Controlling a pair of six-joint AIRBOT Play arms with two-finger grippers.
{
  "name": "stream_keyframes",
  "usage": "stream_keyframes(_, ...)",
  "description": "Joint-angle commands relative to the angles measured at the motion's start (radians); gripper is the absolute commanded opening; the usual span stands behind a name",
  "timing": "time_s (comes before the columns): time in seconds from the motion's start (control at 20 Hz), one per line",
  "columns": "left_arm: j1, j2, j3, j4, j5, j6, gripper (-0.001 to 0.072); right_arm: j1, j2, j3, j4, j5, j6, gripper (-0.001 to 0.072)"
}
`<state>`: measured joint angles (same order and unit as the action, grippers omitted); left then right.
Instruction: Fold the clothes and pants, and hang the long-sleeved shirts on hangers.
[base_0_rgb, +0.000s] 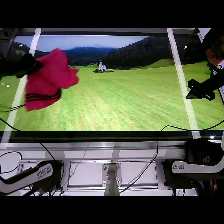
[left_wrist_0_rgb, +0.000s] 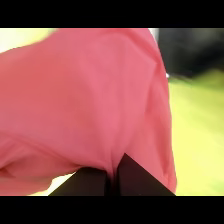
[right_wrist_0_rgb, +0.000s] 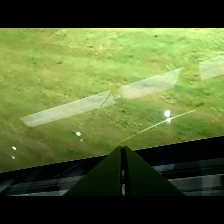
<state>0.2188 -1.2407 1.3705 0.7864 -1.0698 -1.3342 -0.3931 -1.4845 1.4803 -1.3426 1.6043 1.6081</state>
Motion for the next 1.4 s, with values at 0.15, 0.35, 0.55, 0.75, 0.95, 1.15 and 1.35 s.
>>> stream_keyframes(0.15, -0.39, 0.008, 0.018, 0.182, -0.009, -0.046, 0.0008, 0.001, 0.0, 0.001, 0.01, -0.008, 0.009, 0.0009)
stream_keyframes(0.35, -0.542, -0.045, 0.018, 0.334, -0.055, -0.094, 0.001, 0.001, 0.0, 0.001, 0.026, -0.035, 0.013, 0.0009)
stream_keyframes(0.55, -0.669, -0.112, 0.018, 0.335, -0.055, -0.09, 0.0479, 0.001, 0.0, 0.001, 0.03, -0.034, 0.013, 0.0009)
stream_keyframes(0.75, -0.742, -0.15, 0.018, 0.336, -0.048, -0.072, 0.0556, 0.001, 0.0, 0.001, 0.029, -0.034, 0.013, 0.0009)
stream_keyframes(0.95, -0.714, -0.15, 0.018, 0.381, -0.045, -0.038, 0.0026, 0.001, 0.0, 0.001, 0.027, -0.034, 0.015, 0.0009)
stream_keyframes(1.15, -0.607, -0.134, 0.018, 0.496, -0.049, -0.069, 0.001, 0.001, 0.0, 0.001, 0.019, -0.032, 0.015, 0.0009)
stream_keyframes(1.35, -0.41, -0.087, -0.036, 0.599, -0.078, -0.079, 0.0008, 0.001, 0.0, 0.001, 0.032, -0.026, 0.014, 0.0008)
